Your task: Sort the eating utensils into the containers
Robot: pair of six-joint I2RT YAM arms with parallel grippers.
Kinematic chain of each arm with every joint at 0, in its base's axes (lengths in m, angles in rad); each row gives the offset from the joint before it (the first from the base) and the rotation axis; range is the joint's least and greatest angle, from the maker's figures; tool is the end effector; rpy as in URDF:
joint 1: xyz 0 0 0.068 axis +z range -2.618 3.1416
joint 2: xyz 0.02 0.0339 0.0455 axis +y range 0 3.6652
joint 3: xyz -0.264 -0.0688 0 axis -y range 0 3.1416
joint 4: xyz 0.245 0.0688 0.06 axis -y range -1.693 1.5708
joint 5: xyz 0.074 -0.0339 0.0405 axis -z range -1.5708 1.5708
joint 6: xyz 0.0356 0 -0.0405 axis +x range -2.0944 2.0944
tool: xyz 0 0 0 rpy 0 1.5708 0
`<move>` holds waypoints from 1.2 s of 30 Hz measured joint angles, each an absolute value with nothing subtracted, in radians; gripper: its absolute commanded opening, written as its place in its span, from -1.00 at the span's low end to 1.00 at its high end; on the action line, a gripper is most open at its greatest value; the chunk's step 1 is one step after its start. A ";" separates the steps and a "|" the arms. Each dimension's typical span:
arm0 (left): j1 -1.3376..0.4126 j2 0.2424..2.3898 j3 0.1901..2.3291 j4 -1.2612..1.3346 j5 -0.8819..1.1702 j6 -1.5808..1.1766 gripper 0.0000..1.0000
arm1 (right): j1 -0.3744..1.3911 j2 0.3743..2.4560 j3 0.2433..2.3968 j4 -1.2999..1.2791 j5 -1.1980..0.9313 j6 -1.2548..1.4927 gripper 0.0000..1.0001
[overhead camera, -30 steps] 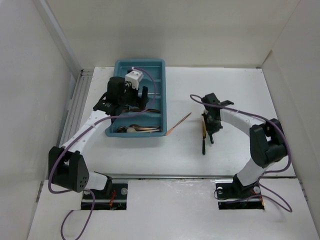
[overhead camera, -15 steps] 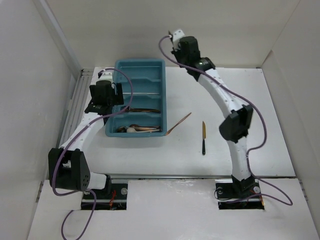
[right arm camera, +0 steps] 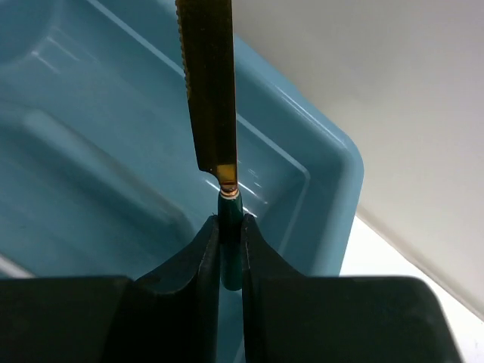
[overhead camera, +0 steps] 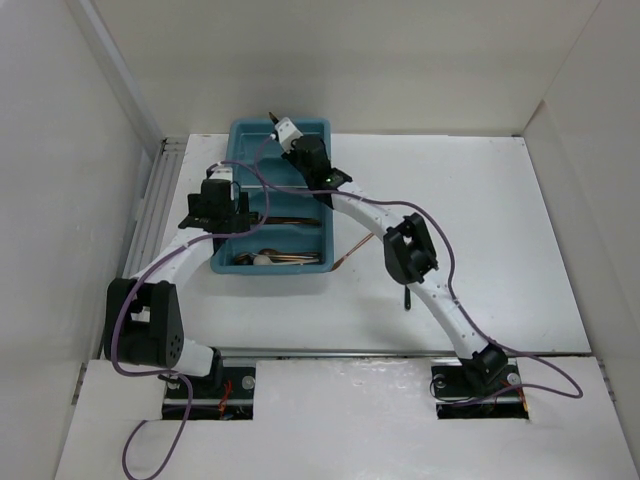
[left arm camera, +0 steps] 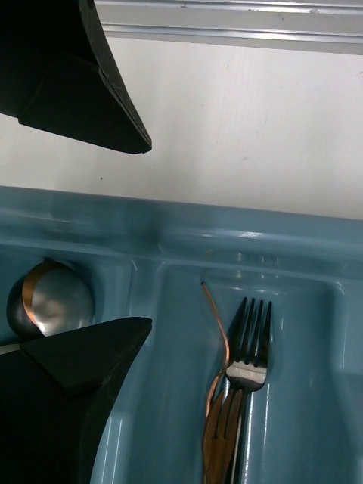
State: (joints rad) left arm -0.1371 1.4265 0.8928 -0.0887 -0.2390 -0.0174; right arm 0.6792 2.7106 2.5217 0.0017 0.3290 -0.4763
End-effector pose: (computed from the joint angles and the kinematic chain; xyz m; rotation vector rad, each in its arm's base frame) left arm 0.3099 -0.0343 0.2385 -0.0037 2.1782 0.1742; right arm 0.4877 0.3790 0.2167 -0.7471 1.5824 -0.1409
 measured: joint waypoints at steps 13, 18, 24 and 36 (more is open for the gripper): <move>-0.137 1.427 0.892 -0.087 -0.240 -0.017 0.75 | 0.648 2.725 2.521 0.163 0.356 -0.493 -0.47; -0.137 1.427 0.892 -0.087 -0.240 -0.017 0.78 | 0.649 2.725 2.522 0.187 0.339 -0.496 0.14; -0.137 1.427 0.892 -0.086 -0.240 -0.017 0.80 | 0.649 2.725 2.534 0.187 0.305 -0.501 0.50; -0.142 1.425 0.899 -0.093 -0.185 0.027 0.57 | 0.663 2.249 2.008 0.115 0.410 -0.525 1.00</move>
